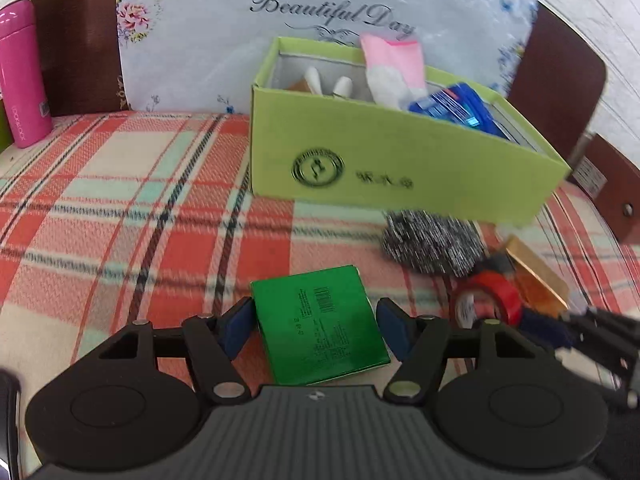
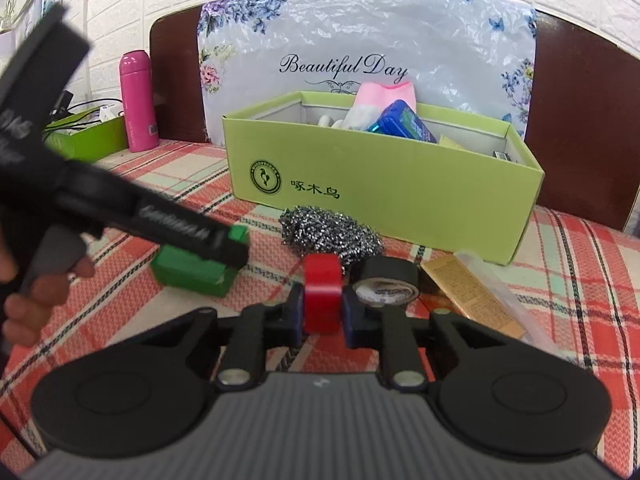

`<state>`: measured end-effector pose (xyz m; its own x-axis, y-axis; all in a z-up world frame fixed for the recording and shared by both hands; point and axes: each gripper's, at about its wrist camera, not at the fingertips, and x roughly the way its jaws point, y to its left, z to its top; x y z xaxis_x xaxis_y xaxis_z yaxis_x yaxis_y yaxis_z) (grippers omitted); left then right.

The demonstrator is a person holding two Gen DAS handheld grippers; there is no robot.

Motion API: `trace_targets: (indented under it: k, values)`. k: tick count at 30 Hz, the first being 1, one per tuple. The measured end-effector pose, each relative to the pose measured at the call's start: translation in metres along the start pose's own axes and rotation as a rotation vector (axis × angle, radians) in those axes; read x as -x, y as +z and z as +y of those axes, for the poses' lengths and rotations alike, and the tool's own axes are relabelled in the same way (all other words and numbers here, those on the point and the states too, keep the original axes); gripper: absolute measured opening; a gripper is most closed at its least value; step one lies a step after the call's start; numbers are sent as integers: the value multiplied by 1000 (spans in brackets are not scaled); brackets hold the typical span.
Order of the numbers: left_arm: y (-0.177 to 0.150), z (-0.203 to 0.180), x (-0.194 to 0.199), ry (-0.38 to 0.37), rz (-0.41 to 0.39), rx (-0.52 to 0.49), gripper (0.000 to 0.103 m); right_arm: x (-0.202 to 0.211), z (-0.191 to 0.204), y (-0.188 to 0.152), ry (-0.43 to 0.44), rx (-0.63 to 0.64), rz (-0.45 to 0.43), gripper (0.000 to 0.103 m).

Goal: Organize objects
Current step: 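Grasp the green soap box with the left gripper while the right grasps the red tape roll, then lower the green box and red tape into the storage box, open both grippers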

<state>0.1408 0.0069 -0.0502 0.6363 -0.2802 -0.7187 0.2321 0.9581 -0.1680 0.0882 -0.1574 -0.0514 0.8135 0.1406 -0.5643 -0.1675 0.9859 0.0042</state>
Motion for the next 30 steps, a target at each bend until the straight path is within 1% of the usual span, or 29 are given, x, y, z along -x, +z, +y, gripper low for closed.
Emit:
trace_targets:
  k: [2,4,7,8,9,10,11,13,14,15,17,21,24,26,30]
  values:
    - [-8,-4,8,-38,25,-27,70,9,-7,-3,27,-49,7,18]
    - [-17,-10,16,-86,43,-75,70,21,-19,-7,69,-126,27,18]
    - [-33,-25,30,-168,57,-131,70,43,-43,-17,196,-308,51,18]
    - [-37,-31,33,-185,63,-143,70,50,-50,-22,228,-354,55,18]
    - [-42,-37,34,-185,66,-160,71,55,-54,-26,237,-378,57,18]
    - [-46,-43,34,-166,65,-177,72,61,-57,-30,212,-380,55,18]
    - [-51,-49,33,-131,65,-194,72,65,-58,-34,158,-364,53,22]
    - [-56,-56,33,-74,63,-210,74,70,-57,-38,52,-310,49,31]
    - [-59,-57,34,-59,67,-203,74,72,-56,-39,25,-289,47,40]
    - [-61,-56,35,-47,72,-188,74,75,-54,-40,12,-274,41,48]
    - [-61,-53,37,-31,76,-162,76,79,-50,-42,14,-238,21,52]
    - [-59,-53,37,-4,87,-147,76,72,-37,-44,2,-167,28,53]
    - [-57,-57,34,21,95,-138,75,64,-26,-46,-27,-110,49,53]
    - [-57,-58,33,34,93,-138,75,62,-19,-48,-64,-72,62,53]
    - [-57,-58,32,35,92,-139,75,62,-21,-49,-57,-83,64,53]
